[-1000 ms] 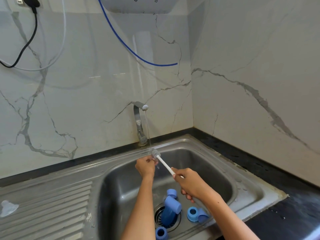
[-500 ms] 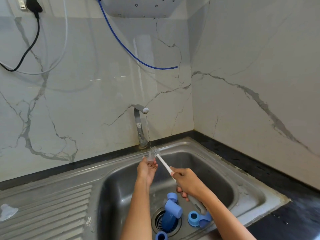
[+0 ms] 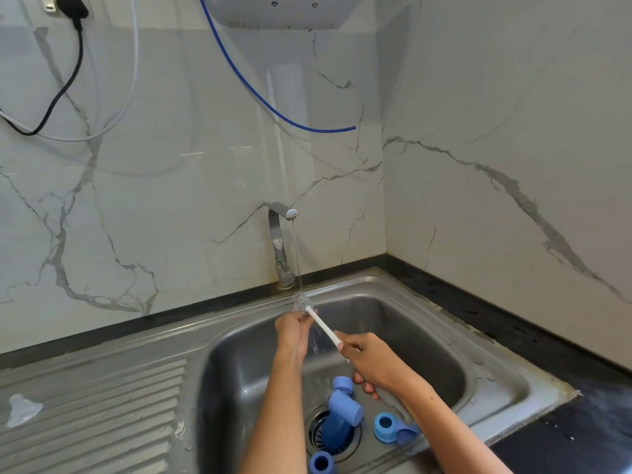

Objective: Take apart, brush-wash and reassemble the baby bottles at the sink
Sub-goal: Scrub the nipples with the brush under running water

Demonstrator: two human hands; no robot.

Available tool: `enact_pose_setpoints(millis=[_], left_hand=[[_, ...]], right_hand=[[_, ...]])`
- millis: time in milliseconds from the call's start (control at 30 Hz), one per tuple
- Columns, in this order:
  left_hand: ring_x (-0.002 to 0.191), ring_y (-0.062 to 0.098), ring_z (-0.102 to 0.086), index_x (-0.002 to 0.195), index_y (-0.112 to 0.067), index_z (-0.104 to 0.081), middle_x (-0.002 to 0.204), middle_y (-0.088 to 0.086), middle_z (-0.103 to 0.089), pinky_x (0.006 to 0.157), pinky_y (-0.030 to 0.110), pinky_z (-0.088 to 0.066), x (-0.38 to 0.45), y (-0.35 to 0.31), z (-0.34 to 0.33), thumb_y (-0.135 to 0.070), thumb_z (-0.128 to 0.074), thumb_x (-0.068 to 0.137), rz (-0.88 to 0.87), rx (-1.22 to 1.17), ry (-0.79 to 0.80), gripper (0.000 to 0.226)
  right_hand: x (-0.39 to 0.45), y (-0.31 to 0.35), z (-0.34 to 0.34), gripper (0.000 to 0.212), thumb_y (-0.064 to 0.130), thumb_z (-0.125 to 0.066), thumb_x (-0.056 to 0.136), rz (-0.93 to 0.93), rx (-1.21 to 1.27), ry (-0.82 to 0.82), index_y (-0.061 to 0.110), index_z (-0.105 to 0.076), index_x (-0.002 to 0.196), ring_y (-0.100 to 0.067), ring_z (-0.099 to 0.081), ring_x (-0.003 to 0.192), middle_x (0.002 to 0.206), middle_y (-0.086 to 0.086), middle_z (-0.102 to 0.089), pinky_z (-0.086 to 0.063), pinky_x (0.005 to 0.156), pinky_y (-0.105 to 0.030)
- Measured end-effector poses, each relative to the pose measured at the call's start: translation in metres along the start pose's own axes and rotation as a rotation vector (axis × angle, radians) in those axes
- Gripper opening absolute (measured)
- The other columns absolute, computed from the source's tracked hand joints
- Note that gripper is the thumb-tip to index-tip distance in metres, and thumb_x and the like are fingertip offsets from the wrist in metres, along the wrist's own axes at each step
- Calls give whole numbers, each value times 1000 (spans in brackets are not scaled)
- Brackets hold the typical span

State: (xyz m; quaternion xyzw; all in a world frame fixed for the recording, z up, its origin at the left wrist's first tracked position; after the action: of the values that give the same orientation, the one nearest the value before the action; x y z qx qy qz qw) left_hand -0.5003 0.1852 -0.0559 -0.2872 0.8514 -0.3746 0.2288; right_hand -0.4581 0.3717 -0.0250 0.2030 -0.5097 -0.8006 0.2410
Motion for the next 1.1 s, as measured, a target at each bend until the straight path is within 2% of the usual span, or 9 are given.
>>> enact_pose_setpoints(millis=[133, 300, 433, 533, 633, 733, 800, 900, 1100], left_hand=[[75, 29, -58, 81, 7, -54, 95, 25, -52, 65, 33, -58, -1, 6, -8, 20, -34, 89, -18, 132, 70, 25], [70, 23, -52, 70, 0, -49, 74, 14, -49, 75, 35, -51, 6, -7, 11, 22, -36, 87, -62, 52, -86, 31], [72, 20, -54, 69, -3, -49, 73, 10, -54, 72, 27, -50, 7, -15, 9, 17, -40, 87, -194, 312, -99, 29], [78, 22, -59, 81, 1, -61, 82, 14, -62, 71, 29, -52, -1, -12, -9, 10, -46, 90, -276, 581, -18, 19], [71, 24, -63, 97, 7, -63, 85, 19, -65, 53, 19, -48, -10, -8, -20, 10, -47, 88, -315, 761, 18, 18], [90, 34, -66, 102, 12, -65, 95, 25, -67, 67, 30, -54, -13, -20, -8, 11, -54, 86, -351, 742, -81, 20], [83, 31, -66, 97, 12, -67, 91, 25, -68, 74, 40, -55, -11, -27, -1, 13, -57, 83, -370, 736, -144, 17], [71, 26, -63, 93, 10, -69, 84, 22, -68, 66, 33, -54, -10, -29, 4, 14, -57, 82, -376, 717, -189, 17], [81, 33, -69, 93, 9, -69, 91, 23, -70, 74, 37, -58, -6, -28, 8, 15, -61, 81, -352, 678, -201, 16]], right_hand=[[3, 0, 4, 40, 26, -37, 103, -2, -30, -27, 31, -44, 142, -6, -36, 37, 59, -3, -44, -37, 37, -20], [-7, 1, 6, 40, 30, -40, 103, 6, -14, 31, 36, -41, 143, -4, -36, 36, 59, 0, -44, -37, 38, -19], [-12, -2, 12, 40, 30, -41, 102, 19, -38, 20, 37, -42, 142, -4, -35, 34, 57, 1, -45, -36, 36, -19], [-8, 3, 12, 42, 26, -41, 103, 45, -100, -34, 32, -41, 144, -3, -35, 32, 63, 0, -47, -37, 36, -19], [-4, 12, 10, 41, 23, -39, 103, 84, -162, -75, 29, -41, 144, -5, -37, 40, 67, -2, -45, -39, 37, -17], [-7, 13, 9, 42, 26, -40, 103, 90, -171, -58, 33, -41, 144, -6, -37, 41, 67, -2, -45, -39, 38, -17], [-11, 11, 9, 43, 26, -41, 103, 78, -164, -42, 34, -40, 144, -5, -36, 37, 67, -2, -46, -39, 37, -18], [-15, 7, 10, 43, 26, -41, 102, 61, -151, -35, 35, -40, 144, -4, -34, 34, 64, -1, -46, -38, 38, -19], [-14, 2, 8, 43, 28, -42, 102, 54, -152, -46, 37, -40, 144, -4, -34, 35, 64, 0, -47, -37, 38, -20]])
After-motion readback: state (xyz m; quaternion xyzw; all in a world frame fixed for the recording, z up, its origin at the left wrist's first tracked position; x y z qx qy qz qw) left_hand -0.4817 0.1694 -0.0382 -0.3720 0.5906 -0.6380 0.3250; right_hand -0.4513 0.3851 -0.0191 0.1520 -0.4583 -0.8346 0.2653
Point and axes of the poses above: each hand's wrist, its own x-axis towards the middle knuckle, its own z-axis out of the back of the hand, y = z × x, the point moved 10 cm from there along x, towards the middle knuckle
